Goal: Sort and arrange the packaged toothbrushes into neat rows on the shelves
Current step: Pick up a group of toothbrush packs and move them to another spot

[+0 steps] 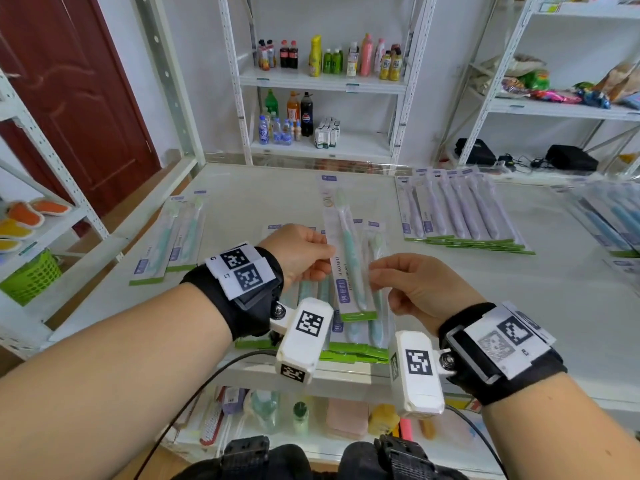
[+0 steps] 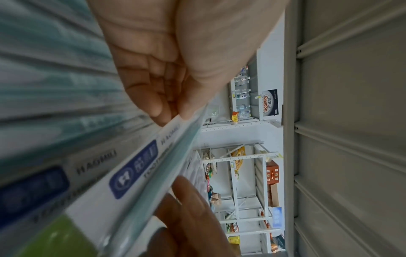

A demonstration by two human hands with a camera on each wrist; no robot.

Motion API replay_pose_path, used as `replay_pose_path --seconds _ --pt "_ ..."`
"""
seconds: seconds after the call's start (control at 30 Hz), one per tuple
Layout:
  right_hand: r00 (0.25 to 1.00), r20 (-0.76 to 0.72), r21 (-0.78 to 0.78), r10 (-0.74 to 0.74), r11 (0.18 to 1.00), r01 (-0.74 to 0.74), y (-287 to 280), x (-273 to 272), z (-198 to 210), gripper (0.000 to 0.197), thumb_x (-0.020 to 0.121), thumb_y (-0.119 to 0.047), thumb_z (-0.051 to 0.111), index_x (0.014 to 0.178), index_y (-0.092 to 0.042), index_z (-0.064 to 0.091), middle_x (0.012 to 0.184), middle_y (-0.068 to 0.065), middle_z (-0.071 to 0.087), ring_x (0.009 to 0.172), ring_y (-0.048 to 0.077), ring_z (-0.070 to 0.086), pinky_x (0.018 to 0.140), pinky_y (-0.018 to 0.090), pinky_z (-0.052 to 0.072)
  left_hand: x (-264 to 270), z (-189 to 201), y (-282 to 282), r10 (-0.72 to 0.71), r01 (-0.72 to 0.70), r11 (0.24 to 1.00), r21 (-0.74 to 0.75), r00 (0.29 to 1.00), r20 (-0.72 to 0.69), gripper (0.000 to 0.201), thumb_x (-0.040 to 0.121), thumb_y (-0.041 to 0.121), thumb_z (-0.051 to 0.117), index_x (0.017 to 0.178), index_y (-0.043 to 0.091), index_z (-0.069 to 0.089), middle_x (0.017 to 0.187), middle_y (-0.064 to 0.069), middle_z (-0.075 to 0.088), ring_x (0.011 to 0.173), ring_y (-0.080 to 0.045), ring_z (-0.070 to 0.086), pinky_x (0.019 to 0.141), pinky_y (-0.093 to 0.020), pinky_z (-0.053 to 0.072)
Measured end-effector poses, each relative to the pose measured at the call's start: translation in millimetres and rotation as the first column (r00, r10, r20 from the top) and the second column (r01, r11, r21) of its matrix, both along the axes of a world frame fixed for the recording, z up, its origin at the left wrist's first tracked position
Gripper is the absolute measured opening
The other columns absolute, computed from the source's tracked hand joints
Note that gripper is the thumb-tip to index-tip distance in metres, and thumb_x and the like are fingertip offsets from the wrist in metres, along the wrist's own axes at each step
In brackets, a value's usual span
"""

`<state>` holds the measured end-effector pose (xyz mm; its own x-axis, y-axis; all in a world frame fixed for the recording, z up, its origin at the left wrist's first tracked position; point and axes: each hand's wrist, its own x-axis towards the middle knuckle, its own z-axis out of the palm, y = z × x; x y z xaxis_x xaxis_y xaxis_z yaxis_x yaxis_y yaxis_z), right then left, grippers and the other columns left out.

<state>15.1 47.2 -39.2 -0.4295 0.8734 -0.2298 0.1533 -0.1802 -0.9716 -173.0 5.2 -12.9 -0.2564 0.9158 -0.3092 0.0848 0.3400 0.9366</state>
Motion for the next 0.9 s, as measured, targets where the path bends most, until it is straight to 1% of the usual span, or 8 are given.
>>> replay_pose_path --seconds 0.1,0.17,0.27,0.33,0.6,0.67,0.8,0.9 --pt "0.989 -0.022 0.088 -0.149 0.985 0.151 10.1 5.7 -5.1 0.011 0.079 -0.008 0.07 0.089 -0.013 0.07 0.076 0.003 0.068 0.06 0.011 0.059 0.057 0.023 0.048 -12.5 1.8 -2.4 -0.056 0.053 0.996 -0.074 0.998 -0.039 0.009 0.09 -0.001 0.055 0.083 0.006 0.056 0.067 -0.008 0.058 0.046 -0.008 0.056 0.043 -0.016 0.049" --pt "0.979 -0.019 0.105 -0.204 0.973 0.205 16.7 7.1 -11.3 0.022 0.08 -0.01 0.069 0.101 -0.014 0.067 0.095 0.0 0.069 0.084 0.013 0.062 0.08 0.028 0.05 -17.1 0.9 -3.9 -0.104 0.096 0.988 -0.125 0.992 -0.064 0.009 0.089 -0.001 0.057 0.084 0.005 0.057 0.065 -0.006 0.057 0.045 -0.007 0.055 0.044 -0.016 0.049" --pt "0.983 0.008 0.094 -0.182 0.979 0.181 21.2 3.9 -19.6 0.042 0.081 -0.01 0.068 0.122 -0.015 0.059 0.121 -0.002 0.06 0.113 0.015 0.054 0.105 0.034 0.038 -18.2 -1.6 -4.4 -0.153 0.136 0.976 -0.17 0.984 -0.087 0.008 0.089 -0.001 0.057 0.083 0.004 0.059 0.066 -0.007 0.059 0.048 -0.008 0.056 0.046 -0.017 0.05" --pt "0.988 0.023 0.097 -0.155 0.983 0.152 21.6 0.4 -22.9 0.047 0.081 -0.01 0.068 0.127 -0.014 0.056 0.125 -0.001 0.058 0.118 0.014 0.052 0.107 0.034 0.036 -17.3 -3.6 -4.4 -0.168 0.149 0.971 -0.187 0.982 -0.09 0.008 0.089 -0.001 0.058 0.082 0.003 0.059 0.067 -0.007 0.06 0.048 -0.008 0.057 0.047 -0.017 0.051" --pt "0.992 0.038 0.106 -0.119 0.988 0.114 20.6 -5.1 -27.4 0.042 0.08 -0.012 0.068 0.121 -0.018 0.061 0.121 0.003 0.061 0.116 0.013 0.054 0.099 0.027 0.038 -17.6 -8.1 -2.0 -0.193 0.161 0.968 -0.193 0.967 -0.163 0.007 0.086 0.001 0.062 0.08 0.005 0.062 0.065 -0.005 0.063 0.048 -0.007 0.06 0.049 -0.017 0.053" --pt "0.992 0.042 0.108 -0.118 0.988 0.113 20.7 -6.0 -26.3 0.04 0.08 -0.011 0.068 0.119 -0.018 0.062 0.121 0.003 0.061 0.116 0.013 0.054 0.098 0.027 0.038 -19.0 -9.4 -1.0 -0.205 0.164 0.968 -0.191 0.954 -0.219 0.007 0.085 0.003 0.065 0.079 0.007 0.064 0.066 -0.005 0.066 0.051 -0.008 0.063 0.054 -0.019 0.055" --pt "0.993 0.044 0.108 -0.107 0.989 0.102 18.9 -7.8 -23.4 0.037 0.08 -0.011 0.067 0.116 -0.018 0.063 0.12 0.006 0.063 0.115 0.016 0.056 0.104 0.032 0.039 -20.1 -10.2 -0.4 -0.26 0.203 0.957 -0.206 0.915 -0.307 0.005 0.084 0.009 0.067 0.087 0.009 0.07 0.08 -0.009 0.073 0.068 -0.016 0.069 0.073 -0.03 0.059" --pt "0.993 0.041 0.107 -0.107 0.989 0.102 17.3 -7.4 -22.9 0.035 0.08 -0.011 0.067 0.114 -0.02 0.063 0.119 0.006 0.063 0.116 0.016 0.056 0.107 0.035 0.038 -19.7 -9.7 0.2 -0.261 0.202 0.958 -0.202 0.907 -0.33 0.014 0.083 0.008 0.066 0.097 0.008 0.069 0.082 -0.009 0.073 0.071 -0.018 0.07 0.075 -0.033 0.059"
